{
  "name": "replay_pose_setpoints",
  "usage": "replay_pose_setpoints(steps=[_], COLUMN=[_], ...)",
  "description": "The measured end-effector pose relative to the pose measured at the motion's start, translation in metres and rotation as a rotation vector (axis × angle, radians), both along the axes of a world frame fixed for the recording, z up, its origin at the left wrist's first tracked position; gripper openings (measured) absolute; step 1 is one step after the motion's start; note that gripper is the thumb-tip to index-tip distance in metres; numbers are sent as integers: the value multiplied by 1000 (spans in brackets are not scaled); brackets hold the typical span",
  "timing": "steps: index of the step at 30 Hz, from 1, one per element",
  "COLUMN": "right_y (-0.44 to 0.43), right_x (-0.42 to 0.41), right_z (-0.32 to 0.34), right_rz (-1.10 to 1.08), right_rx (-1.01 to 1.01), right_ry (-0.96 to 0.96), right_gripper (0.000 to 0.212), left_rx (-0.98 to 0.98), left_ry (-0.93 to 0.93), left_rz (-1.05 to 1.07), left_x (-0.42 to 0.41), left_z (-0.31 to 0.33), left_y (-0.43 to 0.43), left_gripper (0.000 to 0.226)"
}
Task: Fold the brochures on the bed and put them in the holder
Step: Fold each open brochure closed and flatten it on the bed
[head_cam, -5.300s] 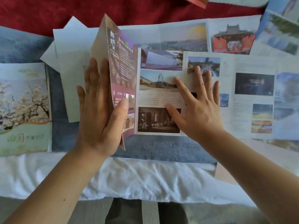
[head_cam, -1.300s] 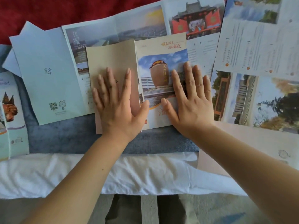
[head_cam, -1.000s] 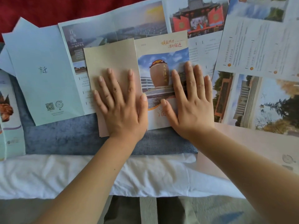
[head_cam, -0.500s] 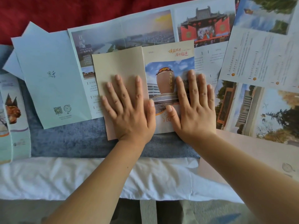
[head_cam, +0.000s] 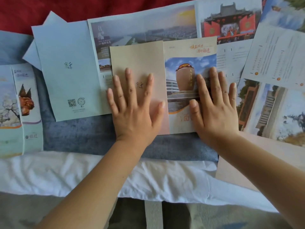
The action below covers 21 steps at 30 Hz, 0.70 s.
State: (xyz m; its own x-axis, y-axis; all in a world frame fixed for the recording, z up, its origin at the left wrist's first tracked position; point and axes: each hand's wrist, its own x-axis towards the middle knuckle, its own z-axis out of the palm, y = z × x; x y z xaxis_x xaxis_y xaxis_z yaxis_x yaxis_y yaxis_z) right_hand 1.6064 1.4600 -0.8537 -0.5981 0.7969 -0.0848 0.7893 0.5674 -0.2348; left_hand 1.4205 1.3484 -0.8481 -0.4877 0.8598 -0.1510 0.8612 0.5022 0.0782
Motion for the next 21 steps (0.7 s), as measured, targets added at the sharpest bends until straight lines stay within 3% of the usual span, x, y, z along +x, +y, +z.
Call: replay_pose_setpoints(steps=[3, 6, 13, 18, 21], right_y=[6, 3, -18, -32, -42], right_x=[-2, -8, -35, -65, -82], right_z=[8, 8, 10, 16, 14], right_rz=[-10, -21, 24, 96, 117], right_rx=[-75, -60, -56, -117, -118], right_ry=[106, 48, -9, -86, -157], right_gripper=[62, 62, 65, 66, 63], left_rx=[89, 172, 116, 106, 94], left_ry=[-150, -306, -396, -565, -588], left_rz=[70, 171, 144, 151, 149], left_x=[-10, -8, -3, -13, -19], left_z=[6, 12, 19, 30, 39], left_y=[1, 6, 5, 2, 0], left_gripper=[73, 77, 104, 98, 81])
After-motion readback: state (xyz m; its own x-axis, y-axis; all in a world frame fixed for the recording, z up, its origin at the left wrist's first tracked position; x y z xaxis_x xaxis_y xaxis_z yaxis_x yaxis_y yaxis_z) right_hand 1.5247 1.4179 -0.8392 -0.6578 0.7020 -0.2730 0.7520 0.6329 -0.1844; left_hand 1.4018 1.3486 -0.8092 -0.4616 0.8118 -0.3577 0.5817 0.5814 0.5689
